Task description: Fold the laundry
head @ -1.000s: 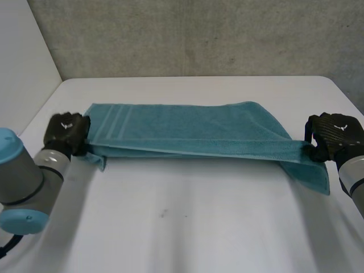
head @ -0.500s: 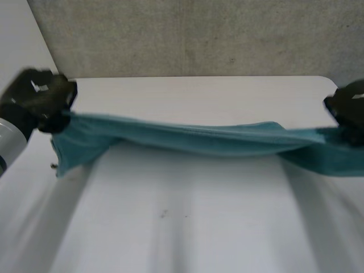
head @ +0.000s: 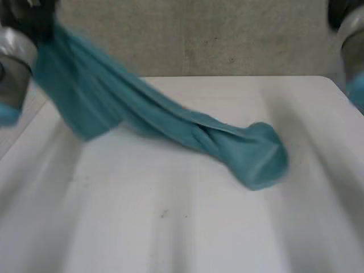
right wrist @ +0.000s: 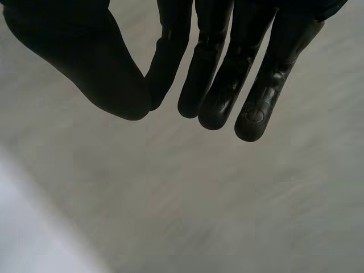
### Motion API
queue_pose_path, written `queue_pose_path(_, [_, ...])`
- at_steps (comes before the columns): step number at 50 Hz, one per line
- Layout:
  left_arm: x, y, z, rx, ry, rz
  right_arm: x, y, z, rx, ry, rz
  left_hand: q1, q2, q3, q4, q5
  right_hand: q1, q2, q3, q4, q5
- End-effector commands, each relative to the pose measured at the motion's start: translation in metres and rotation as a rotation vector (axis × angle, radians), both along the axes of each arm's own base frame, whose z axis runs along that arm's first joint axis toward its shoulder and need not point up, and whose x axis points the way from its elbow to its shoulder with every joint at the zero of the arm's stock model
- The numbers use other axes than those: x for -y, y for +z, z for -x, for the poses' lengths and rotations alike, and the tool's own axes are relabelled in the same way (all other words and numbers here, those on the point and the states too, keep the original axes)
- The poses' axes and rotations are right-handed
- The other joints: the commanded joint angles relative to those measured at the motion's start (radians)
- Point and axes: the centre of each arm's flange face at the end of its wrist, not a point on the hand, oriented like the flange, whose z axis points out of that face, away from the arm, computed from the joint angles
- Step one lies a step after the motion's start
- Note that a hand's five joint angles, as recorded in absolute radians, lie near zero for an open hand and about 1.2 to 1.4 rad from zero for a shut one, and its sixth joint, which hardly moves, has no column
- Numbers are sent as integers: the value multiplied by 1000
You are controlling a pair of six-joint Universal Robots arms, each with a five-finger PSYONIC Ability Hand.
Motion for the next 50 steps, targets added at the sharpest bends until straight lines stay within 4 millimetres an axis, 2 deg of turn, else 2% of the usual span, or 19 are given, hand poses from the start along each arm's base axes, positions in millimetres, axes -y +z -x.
queue_pose_path(1, [-26, 72, -8, -219, -79, 265, -36, 83, 10, 168, 36, 337, 244, 196, 203, 201, 285, 403, 214, 207, 201, 281])
queue_pose_path(3, [-28, 60, -9, -222, -77, 203, -43, 71, 12, 152, 38, 289, 244, 196, 203, 201, 285, 403, 214, 207, 201, 281])
queue_pose_path(4, [-29, 53, -10, -220, -75, 172, -43, 51, 11, 134, 46, 227, 244, 196, 203, 201, 285, 403, 214, 207, 201, 281])
queue_pose_path(5, [-31, 37, -9, -211, -71, 105, -43, 39, 10, 124, 51, 193, 244, 196, 203, 201, 285, 403, 214, 207, 201, 281])
queue_pose_path(7, [-32, 18, -10, -198, -63, 38, -44, 17, 8, 105, 60, 125, 244, 196, 203, 201, 285, 378, 188, 182, 176, 256])
queue_pose_path(8, [-33, 9, -9, -195, -62, 8, -46, -5, 7, 91, 70, 58, 244, 196, 203, 201, 285, 206, 17, 10, 5, 84])
queue_pose_path(9, [-35, -10, -10, -185, -55, -48, -48, -16, 6, 85, 74, 23, 244, 196, 203, 201, 285, 132, -58, -64, -70, 10])
queue_pose_path(10, [-37, -18, -9, -179, -53, -72, -51, -26, 4, 80, 81, -8, 244, 196, 203, 201, 285, 44, -146, -152, -158, -78])
queue_pose_path(11, [-37, -18, -9, -178, -53, -72, -57, -46, 3, 65, 86, -72, 244, 196, 203, 201, 285, -218, -408, -415, -420, -341])
queue_pose_path(12, [-42, -37, -9, -164, -48, -126, -60, -56, 3, 58, 90, -102, 244, 196, 203, 201, 285, -343, -533, -539, -545, -466])
queue_pose_path(15, [-48, -46, -11, -153, -41, -151, -73, -89, 1, 40, 101, -205, 244, 196, 203, 201, 285, -555, -745, -751, -757, -677])
queue_pose_path(19, [-55, -46, -13, -134, -32, -152, -85, -117, 3, 95, 114, -312, 244, 196, 203, 201, 285, -778, -968, -974, -980, -900])
queue_pose_path(23, [-63, -35, -13, -124, -31, -127, -93, -130, 1, 205, 144, -378, 244, 196, 203, 201, 285, -817, -1007, -1013, -1019, -940])
queue_pose_path(26, [-76, -12, -14, -132, -38, -65, -95, -130, -2, 254, 184, -405, 244, 196, 203, 201, 285, -805, -995, -1002, -1007, -928])
queue_pose_path(31, [-104, 22, -13, -140, -71, 28, -92, -116, -16, 317, 328, -437, 244, 196, 203, 201, 285, -799, -989, -996, -1001, -922])
queue_pose_path(34, [-128, 47, -14, -142, -105, 104, -90, -107, -22, 357, 394, -452, 244, 196, 203, 201, 285, -802, -992, -998, -1004, -925])
queue_pose_path(40, [-170, 78, -11, -134, -176, 213, -79, -100, -58, 461, 639, -530, 244, 196, 203, 201, 285, -802, -992, -999, -1004, -925])
queue_pose_path(45, [-196, 92, -8, -141, -209, 249, -70, -115, -81, 505, 757, -630, 244, 196, 203, 201, 285, -782, -971, -978, -984, -904])
queue_pose_path(50, [-214, 98, -7, -145, -229, 255, -77, -140, -116, 500, 845, -728, 244, 196, 203, 201, 285, -779, -969, -975, -981, -901])
